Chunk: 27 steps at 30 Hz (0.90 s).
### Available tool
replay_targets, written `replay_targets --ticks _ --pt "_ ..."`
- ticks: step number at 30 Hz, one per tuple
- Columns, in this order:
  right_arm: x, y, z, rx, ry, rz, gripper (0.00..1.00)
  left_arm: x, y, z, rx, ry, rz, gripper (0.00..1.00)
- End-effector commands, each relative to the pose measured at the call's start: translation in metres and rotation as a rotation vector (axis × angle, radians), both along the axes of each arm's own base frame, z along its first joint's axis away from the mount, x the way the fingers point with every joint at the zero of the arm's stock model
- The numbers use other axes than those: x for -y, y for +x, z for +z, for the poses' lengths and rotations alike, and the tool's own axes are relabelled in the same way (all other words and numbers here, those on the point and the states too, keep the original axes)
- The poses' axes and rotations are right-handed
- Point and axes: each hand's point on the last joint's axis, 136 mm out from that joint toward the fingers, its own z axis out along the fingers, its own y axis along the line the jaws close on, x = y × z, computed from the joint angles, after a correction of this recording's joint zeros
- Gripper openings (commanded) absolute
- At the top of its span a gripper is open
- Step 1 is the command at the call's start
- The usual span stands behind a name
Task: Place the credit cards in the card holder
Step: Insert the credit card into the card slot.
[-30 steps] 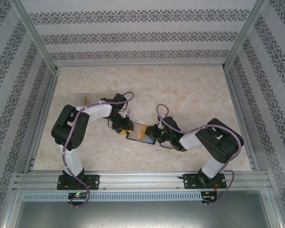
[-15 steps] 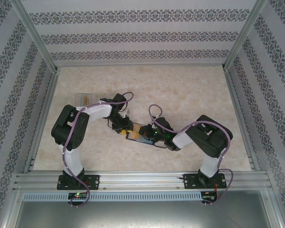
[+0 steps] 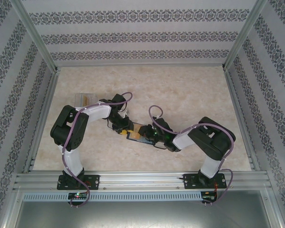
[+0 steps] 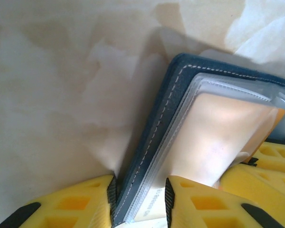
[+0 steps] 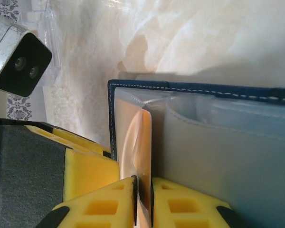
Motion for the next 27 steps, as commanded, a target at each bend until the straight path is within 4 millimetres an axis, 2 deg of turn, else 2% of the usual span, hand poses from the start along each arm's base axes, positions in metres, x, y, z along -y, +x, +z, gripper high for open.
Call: replay_targets --ticks 1,5,8,15,23,27 --pt "0.015 -0.014 -0.020 -0.050 -0.090 -0.009 0.25 0.011 -0.013 -0.006 -0.044 -0.037 -0.024 0.34" --pt "0.019 -0.015 -0.018 -0.046 -0.098 -0.017 0.38 0.008 -0.014 -0.009 -0.052 -0.013 -0.022 0.33" --pt "0.022 -0.016 -0.013 -0.036 -0.114 -0.014 0.41 0.008 -0.014 -0.009 -0.053 -0.011 -0.021 0.32" --pt "0.027 -0.017 -0.010 -0.026 -0.152 -0.006 0.39 0.008 -0.013 -0.010 -0.054 -0.012 -0.018 0.32" --pt "0.027 -0.016 -0.011 -0.021 -0.176 0.004 0.26 0.009 -0.014 -0.011 -0.059 -0.020 -0.011 0.29" --pt "0.023 -0.015 -0.008 -0.011 -0.178 0.022 0.26 0.009 -0.014 -0.012 -0.060 -0.021 -0.011 0.29"
